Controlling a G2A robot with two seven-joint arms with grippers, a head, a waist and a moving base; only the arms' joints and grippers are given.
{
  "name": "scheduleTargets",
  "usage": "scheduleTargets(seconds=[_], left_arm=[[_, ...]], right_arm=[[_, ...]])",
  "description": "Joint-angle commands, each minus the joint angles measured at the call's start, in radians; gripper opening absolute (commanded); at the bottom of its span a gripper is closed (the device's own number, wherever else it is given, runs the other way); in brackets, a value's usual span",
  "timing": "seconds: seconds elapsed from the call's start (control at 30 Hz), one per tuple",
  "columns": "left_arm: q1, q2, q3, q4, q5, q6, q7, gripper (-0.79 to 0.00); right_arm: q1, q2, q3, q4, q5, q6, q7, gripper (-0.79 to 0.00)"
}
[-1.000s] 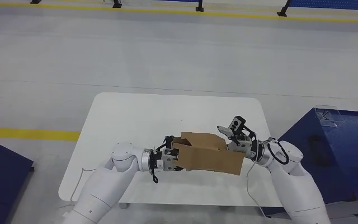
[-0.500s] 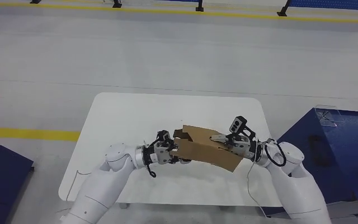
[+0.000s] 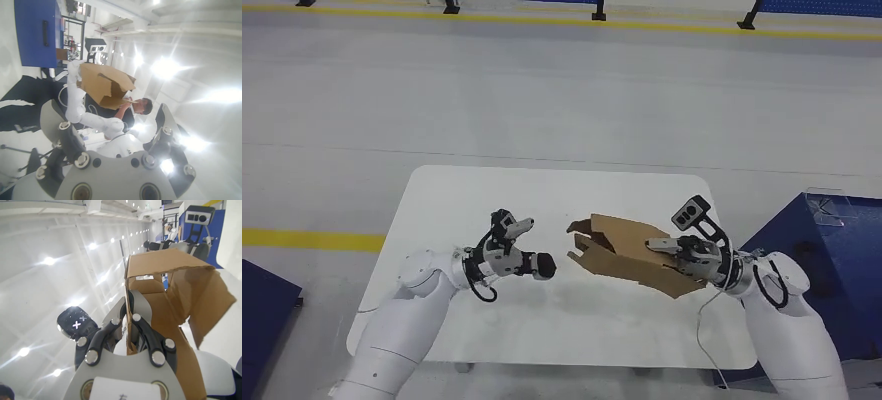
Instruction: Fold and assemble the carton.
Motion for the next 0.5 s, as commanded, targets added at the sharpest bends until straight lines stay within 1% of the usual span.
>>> scheduleTargets(seconds=[0.0,0.07,0.17,0.3,0.47], left_arm=[[0.004,0.007,0.003,-0.027,0.088,-0.04,-0.018,0.0],[0.01,0.012,0.012,-0.06,0.157,-0.074,-0.03,0.0],[0.03,0.017,0.02,-0.111,0.229,-0.118,0.002,0.0],[0.051,0.017,0.034,-0.156,0.232,-0.124,0.024,0.0],[0.053,0.013,0.047,-0.155,0.203,-0.118,0.054,0.0]], right_arm=[[0.008,0.002,0.003,0.016,0.019,-0.008,0.057,-0.785],[0.016,0.003,0.003,0.028,0.029,-0.015,0.085,-0.785],[0.019,0.005,-0.001,0.039,0.023,-0.021,0.095,-0.785],[0.017,0.006,-0.012,0.038,0.016,-0.02,0.099,-0.785],[0.008,0.01,-0.022,0.018,-0.008,-0.024,0.115,-0.785]])
